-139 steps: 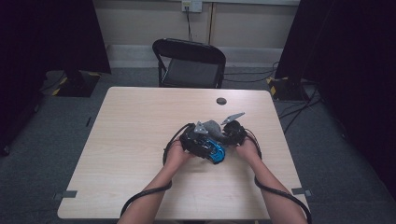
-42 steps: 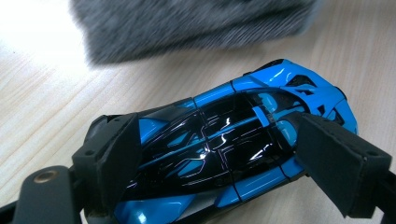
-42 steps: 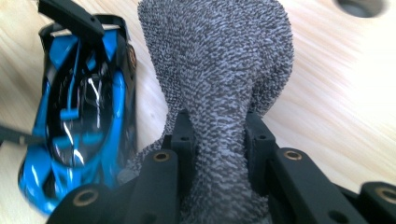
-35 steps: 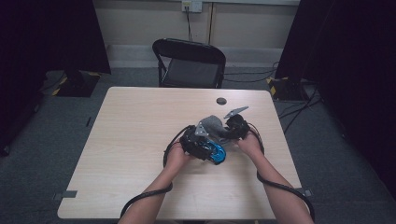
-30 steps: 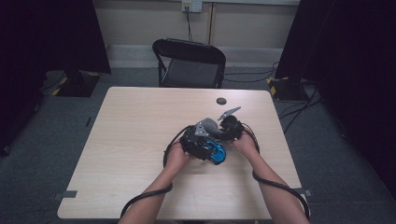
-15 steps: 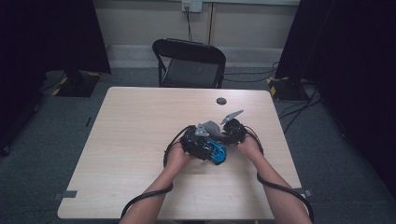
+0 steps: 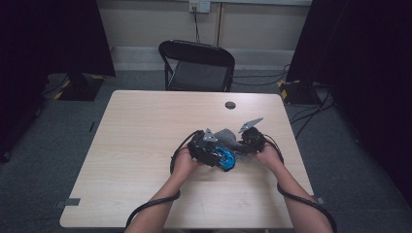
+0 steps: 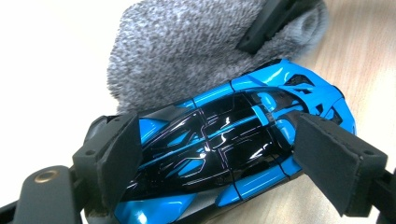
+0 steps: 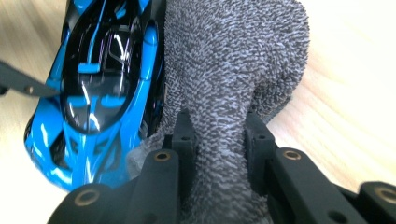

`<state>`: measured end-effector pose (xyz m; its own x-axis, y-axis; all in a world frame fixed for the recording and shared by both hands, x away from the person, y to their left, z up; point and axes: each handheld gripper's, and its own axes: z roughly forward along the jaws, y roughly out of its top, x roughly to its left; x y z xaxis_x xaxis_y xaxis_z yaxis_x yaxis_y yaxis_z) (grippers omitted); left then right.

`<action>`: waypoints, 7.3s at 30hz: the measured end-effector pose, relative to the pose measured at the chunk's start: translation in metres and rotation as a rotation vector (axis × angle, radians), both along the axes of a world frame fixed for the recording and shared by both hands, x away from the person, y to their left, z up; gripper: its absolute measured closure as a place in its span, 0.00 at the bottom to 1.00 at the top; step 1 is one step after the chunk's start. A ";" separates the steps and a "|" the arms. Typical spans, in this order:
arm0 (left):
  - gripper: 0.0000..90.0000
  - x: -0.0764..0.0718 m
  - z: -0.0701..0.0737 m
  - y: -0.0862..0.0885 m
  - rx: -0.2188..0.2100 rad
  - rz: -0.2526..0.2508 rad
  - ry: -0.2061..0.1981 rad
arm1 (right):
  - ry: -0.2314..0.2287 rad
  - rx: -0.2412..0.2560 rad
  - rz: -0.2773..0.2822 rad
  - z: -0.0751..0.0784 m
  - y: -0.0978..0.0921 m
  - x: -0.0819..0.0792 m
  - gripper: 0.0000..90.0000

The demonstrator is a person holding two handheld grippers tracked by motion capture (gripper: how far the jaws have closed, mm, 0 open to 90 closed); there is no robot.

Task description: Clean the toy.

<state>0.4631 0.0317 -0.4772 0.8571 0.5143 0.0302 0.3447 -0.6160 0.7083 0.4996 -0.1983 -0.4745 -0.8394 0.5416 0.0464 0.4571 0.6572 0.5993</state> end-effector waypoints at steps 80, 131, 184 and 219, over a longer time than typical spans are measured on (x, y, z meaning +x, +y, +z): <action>0.17 -0.003 -0.001 -0.001 -0.007 0.022 -0.008 | -0.065 0.101 -0.118 0.024 -0.027 0.004 0.78; 0.19 -0.004 0.000 -0.002 -0.001 0.000 -0.003 | -0.070 0.028 0.082 -0.004 -0.008 -0.006 0.79; 0.19 -0.004 0.001 -0.003 0.007 0.007 0.001 | -0.053 0.061 0.051 -0.005 -0.068 -0.055 0.78; 0.22 -0.014 0.024 0.023 -0.089 0.031 0.012 | -0.055 0.125 -0.009 0.028 -0.094 -0.078 0.77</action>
<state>0.4495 0.0546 -0.4528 0.8405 0.5412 -0.0275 0.3720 -0.5394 0.7554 0.4213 -0.2927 -0.4468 -0.8379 0.5416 0.0676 0.4265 0.5724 0.7004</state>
